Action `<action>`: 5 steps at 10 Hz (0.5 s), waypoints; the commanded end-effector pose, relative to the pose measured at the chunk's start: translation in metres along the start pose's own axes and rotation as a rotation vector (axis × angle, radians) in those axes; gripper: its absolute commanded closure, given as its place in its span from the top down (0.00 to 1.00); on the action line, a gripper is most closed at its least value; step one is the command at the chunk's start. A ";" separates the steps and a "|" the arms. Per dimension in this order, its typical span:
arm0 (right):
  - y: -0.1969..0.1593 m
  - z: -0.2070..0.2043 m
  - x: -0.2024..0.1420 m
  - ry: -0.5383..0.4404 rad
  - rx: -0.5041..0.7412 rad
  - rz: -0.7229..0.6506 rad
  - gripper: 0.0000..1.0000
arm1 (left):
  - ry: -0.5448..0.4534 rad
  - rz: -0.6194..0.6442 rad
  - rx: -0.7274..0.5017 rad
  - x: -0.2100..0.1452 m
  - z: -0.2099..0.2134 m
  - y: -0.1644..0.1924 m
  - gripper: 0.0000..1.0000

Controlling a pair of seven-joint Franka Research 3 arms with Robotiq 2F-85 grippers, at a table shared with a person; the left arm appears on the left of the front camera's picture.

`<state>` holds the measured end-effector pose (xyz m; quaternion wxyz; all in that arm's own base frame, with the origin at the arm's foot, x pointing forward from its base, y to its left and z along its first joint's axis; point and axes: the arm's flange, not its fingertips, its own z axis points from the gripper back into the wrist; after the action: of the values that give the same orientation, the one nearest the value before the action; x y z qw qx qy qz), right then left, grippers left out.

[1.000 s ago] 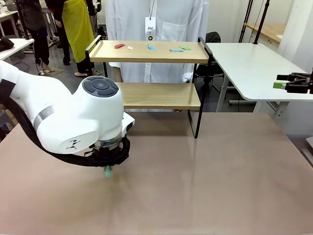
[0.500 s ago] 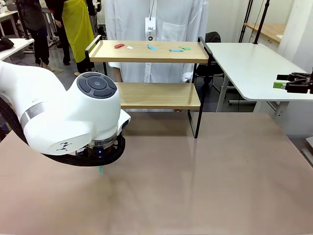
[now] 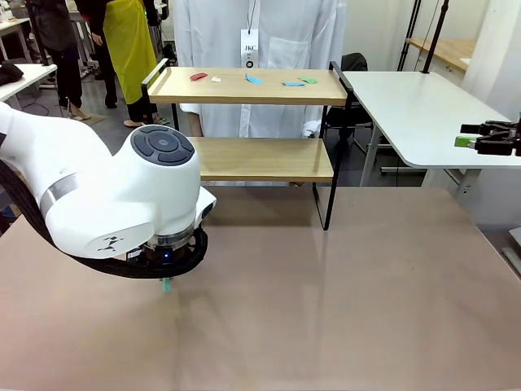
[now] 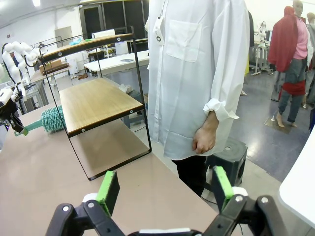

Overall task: Clean the shelf.
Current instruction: Clean the specific section of the Shelf indicated by the human with the Duster.

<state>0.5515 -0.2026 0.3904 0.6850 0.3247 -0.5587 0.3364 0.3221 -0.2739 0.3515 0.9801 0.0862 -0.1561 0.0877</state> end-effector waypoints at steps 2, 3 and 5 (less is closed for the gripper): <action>0.001 -0.001 0.003 0.000 0.000 0.006 1.00 | -0.019 -0.051 -0.060 -0.003 0.005 0.002 0.13; 0.001 -0.001 0.003 0.000 0.000 0.006 1.00 | -0.035 -0.076 -0.085 -0.004 0.006 0.007 0.13; 0.001 -0.001 0.003 0.000 0.000 0.006 1.00 | -0.047 -0.109 -0.158 -0.006 0.011 0.020 0.13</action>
<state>0.5515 -0.2026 0.3904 0.6850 0.3247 -0.5587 0.3364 0.3174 -0.2750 0.3578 0.9816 0.0460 -0.1816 0.0382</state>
